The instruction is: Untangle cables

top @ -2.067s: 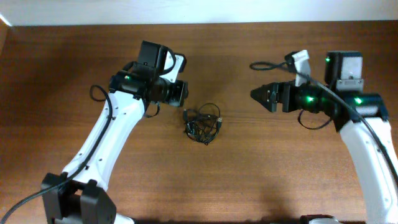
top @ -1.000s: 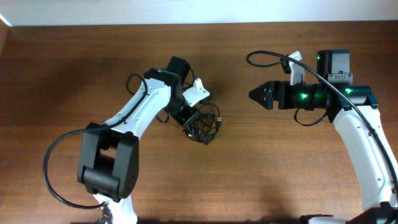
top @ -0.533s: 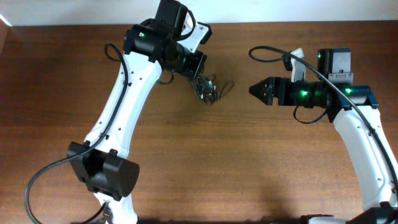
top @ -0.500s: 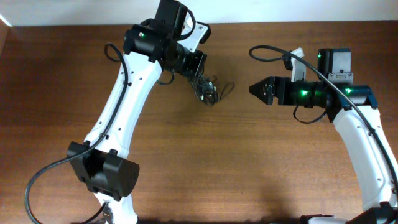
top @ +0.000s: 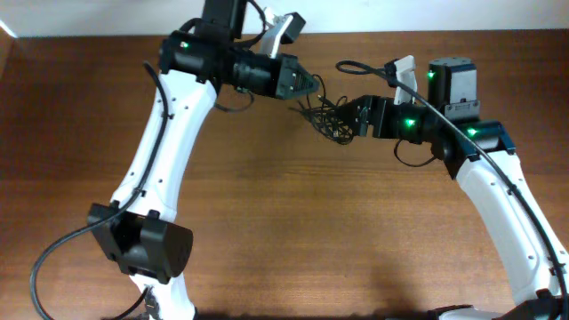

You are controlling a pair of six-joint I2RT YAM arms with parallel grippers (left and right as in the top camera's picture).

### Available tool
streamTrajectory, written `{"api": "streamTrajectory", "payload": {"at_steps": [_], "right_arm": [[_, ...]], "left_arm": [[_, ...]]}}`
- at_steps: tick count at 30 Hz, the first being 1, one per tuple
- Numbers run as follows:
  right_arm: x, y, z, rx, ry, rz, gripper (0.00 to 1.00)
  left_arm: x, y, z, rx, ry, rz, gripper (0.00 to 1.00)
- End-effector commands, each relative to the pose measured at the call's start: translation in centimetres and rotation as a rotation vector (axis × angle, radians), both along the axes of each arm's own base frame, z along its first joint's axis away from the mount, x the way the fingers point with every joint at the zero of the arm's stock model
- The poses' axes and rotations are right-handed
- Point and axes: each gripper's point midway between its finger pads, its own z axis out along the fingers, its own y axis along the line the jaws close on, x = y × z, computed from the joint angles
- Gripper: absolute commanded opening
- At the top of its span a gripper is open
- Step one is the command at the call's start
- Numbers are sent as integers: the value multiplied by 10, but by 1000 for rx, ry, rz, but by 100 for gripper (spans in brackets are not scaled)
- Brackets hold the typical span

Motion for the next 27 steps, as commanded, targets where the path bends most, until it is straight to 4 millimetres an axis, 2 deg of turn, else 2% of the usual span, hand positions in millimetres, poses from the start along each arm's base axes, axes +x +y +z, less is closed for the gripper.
{"api": "streamTrajectory", "payload": {"at_steps": [1, 3, 8, 9, 12, 17, 27], "right_arm": [[6, 6, 7, -4, -24, -18, 82], [6, 5, 5, -8, -19, -24, 80], [11, 0, -4, 7, 60, -109, 77], [12, 0, -8, 12, 83, -117, 77], [20, 4, -41, 28, 209, -154, 77], [34, 7, -75, 16, 263, -157, 73], [49, 11, -99, 37, 303, -189, 72]], "left_arm": [[0, 24, 41, -181, -93, -78, 0], [4, 32, 41, -180, -87, -55, 0], [4, 32, 41, -180, -88, -54, 0], [4, 32, 41, -180, -90, -55, 0], [5, 32, 41, -180, -92, -54, 0], [5, 32, 41, -180, -92, -55, 0], [5, 32, 41, -180, -91, -55, 0]]}}
